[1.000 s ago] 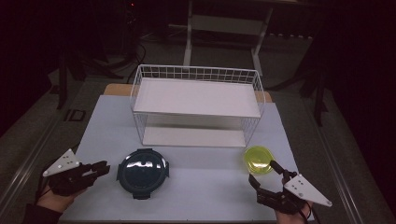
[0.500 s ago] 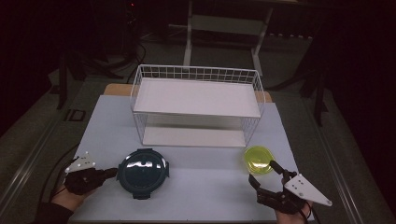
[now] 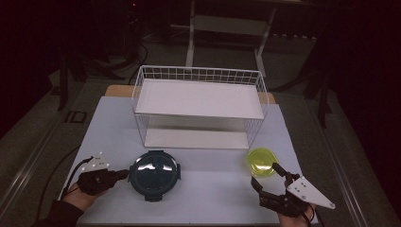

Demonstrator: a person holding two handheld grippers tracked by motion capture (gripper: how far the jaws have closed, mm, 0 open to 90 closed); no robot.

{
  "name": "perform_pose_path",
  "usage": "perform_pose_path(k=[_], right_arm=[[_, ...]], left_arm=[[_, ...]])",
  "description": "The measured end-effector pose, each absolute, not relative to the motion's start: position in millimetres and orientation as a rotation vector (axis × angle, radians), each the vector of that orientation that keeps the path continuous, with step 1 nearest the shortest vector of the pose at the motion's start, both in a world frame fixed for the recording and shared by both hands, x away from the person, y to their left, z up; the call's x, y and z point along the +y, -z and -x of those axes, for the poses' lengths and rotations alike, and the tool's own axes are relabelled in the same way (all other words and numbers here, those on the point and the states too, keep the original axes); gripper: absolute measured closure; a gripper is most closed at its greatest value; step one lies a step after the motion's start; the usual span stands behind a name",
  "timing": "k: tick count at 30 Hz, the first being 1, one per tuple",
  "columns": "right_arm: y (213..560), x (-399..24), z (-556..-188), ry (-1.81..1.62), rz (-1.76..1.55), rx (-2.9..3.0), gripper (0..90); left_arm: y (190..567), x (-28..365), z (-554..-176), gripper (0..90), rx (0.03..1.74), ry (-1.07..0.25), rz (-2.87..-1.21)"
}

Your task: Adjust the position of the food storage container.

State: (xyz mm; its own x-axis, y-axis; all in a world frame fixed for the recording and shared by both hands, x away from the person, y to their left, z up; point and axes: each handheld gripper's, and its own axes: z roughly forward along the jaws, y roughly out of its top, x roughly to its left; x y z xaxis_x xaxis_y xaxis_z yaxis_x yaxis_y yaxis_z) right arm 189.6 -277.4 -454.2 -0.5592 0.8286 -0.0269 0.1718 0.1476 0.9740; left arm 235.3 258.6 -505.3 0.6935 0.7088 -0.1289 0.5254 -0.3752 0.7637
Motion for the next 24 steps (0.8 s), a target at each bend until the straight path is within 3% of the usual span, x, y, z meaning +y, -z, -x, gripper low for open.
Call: perform_pose_path(k=[24], right_arm=[[455, -276, -190, -1.446, -0.95, 1.855, 14.6]], left_arm=[[508, 205, -251, 88.8, 0.838, -0.193, -2.073]])
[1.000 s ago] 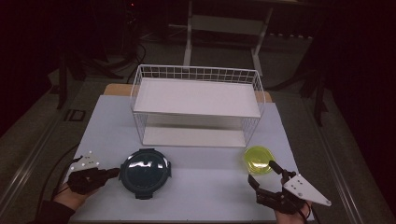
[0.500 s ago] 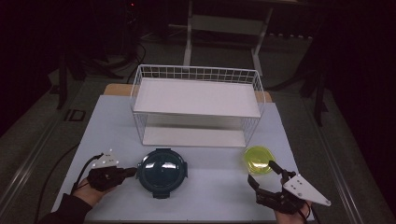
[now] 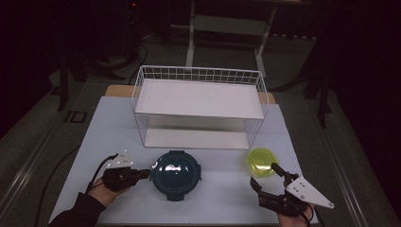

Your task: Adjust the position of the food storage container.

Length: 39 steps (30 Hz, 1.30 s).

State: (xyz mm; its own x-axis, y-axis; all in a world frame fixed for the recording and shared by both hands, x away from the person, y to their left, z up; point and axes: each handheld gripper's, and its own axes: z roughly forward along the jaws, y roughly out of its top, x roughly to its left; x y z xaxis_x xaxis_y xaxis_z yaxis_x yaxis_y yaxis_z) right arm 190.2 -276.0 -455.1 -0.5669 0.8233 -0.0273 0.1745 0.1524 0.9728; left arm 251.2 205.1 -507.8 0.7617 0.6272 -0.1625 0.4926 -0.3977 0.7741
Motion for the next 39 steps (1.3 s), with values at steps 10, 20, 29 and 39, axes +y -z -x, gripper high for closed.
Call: perform_pose_path(k=[10, 20, 29, 39], right_arm=[[455, -276, -190, -1.447, -0.951, 1.856, 14.6], [454, -277, -190, -1.451, -0.956, 1.861, 15.8], [457, -272, -192, -1.435, -0.951, 1.916, 17.0], [456, -264, -190, -1.461, -0.906, 1.93, 13.4]], left_arm=[[506, 189, -256, 88.8, 0.805, -0.185, -2.098], [504, 192, -256, 71.8, 0.795, -0.155, -2.102], [486, 192, -249, 34.4, 0.75, -0.147, -2.056], [468, 184, -250, 1.0, 0.781, -0.137, -1.944]])
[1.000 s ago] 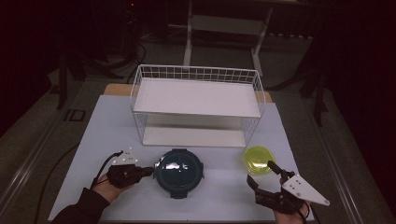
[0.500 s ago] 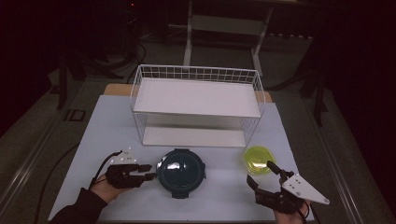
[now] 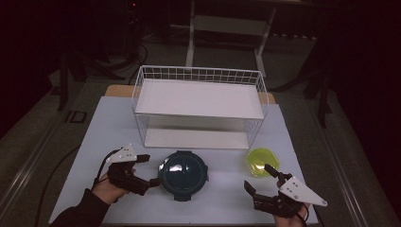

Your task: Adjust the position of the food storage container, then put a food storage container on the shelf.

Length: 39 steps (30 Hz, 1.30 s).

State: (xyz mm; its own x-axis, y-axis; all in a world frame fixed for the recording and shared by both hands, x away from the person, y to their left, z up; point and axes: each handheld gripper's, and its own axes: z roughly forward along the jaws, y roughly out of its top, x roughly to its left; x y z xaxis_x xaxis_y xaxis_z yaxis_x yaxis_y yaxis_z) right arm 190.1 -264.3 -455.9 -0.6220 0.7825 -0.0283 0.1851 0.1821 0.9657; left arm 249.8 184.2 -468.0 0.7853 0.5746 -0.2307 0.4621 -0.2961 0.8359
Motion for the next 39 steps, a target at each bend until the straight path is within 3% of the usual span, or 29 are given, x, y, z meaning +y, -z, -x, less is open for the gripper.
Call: perform_pose_path(k=[10, 16, 18, 21, 28, 32, 39], right_arm=[[454, -254, -191, -1.366, -0.878, 1.915, 19.1], [453, -248, -189, -1.41, -0.842, 1.898, 17.7], [453, -246, -187, -1.415, -0.811, 1.902, 16.9], [453, -245, -187, -1.419, -0.8, 1.902, 16.6], [455, -245, -188, -1.417, -0.798, 1.911, 16.4], [454, -245, -188, -1.418, -0.797, 1.914, 16.4], [454, -245, -188, -1.412, -0.796, 1.919, 16.5]], left_arm=[[478, 195, -270, 4.3, 1.02, 0.059, -1.859], [496, 198, -279, 6.3, 1.164, 0.26, -1.849], [502, 199, -282, 15.0, 1.211, 0.324, -1.81], [508, 200, -284, 17.8, 1.248, 0.384, -1.796], [520, 201, -293, 33.5, 1.324, 0.49, -1.731], [526, 199, -297, 36.8, 1.319, 0.562, -1.71], [529, 194, -300, 50.8, 1.298, 0.631, -1.68]])
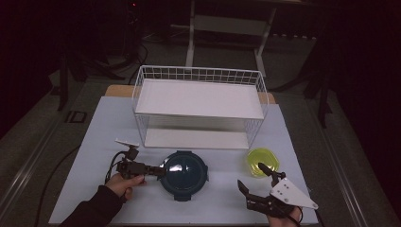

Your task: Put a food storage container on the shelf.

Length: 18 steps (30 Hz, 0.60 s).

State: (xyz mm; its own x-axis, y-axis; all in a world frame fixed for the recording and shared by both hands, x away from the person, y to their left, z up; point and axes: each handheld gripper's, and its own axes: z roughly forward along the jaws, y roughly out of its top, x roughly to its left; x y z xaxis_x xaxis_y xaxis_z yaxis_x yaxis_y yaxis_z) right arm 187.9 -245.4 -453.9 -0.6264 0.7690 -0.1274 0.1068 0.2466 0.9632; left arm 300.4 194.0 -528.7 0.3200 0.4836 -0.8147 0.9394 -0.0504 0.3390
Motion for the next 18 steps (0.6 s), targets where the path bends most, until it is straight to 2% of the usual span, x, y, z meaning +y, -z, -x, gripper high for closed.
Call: perform_pose_path(k=[8, 18], right_arm=[[454, -241, -190, -1.449, -0.785, 1.978, 13.4], [458, -222, -202, -1.564, -0.954, 2.185, 10.6]], left_arm=[[524, 195, -296, 52.3, 1.264, 0.585, -1.723], [516, 192, -287, 53.2, 1.18, 0.491, -1.778]])
